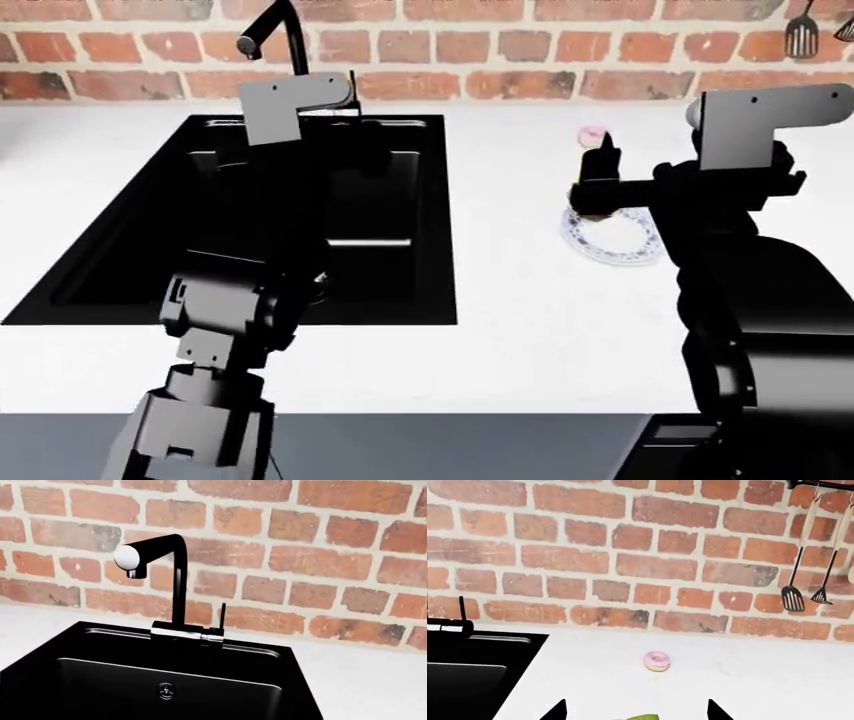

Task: Pick the kiwi from the counter and place it in the sink. Then turn on the sink faucet.

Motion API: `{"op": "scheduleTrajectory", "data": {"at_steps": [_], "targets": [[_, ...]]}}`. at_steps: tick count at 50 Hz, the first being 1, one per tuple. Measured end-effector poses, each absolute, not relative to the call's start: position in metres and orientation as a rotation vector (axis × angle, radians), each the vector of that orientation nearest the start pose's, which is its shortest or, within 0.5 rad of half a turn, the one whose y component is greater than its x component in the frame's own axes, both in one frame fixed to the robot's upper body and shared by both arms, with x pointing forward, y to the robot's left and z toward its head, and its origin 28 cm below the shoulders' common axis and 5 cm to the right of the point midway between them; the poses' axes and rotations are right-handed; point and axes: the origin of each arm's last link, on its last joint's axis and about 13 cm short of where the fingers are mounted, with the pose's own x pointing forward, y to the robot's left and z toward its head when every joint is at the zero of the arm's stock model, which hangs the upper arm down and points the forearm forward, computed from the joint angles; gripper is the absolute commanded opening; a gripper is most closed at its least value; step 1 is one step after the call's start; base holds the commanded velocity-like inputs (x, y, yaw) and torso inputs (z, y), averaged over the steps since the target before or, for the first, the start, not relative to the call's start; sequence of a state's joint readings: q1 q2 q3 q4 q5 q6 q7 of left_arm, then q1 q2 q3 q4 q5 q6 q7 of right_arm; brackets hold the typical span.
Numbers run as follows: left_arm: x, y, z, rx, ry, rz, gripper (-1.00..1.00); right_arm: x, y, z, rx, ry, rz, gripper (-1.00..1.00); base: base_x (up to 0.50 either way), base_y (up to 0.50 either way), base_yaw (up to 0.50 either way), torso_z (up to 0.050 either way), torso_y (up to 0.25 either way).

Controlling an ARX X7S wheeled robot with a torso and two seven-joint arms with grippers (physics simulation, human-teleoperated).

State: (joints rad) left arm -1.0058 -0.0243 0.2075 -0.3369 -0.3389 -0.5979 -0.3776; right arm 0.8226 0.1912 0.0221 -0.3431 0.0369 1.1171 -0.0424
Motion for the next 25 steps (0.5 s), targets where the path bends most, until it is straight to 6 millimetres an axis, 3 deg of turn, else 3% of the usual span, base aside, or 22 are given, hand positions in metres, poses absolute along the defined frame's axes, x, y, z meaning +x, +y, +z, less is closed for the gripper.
{"op": "scheduleTrajectory", "data": {"at_steps": [25], "targets": [[0.394,0.15,0.188,-0.032,-0.035,0.103,1.0,0.299,-0.15,0.231,-0.092,-0.024,-0.084,1.0,0.34,0.0,0.0,0.0,0.001]]}}
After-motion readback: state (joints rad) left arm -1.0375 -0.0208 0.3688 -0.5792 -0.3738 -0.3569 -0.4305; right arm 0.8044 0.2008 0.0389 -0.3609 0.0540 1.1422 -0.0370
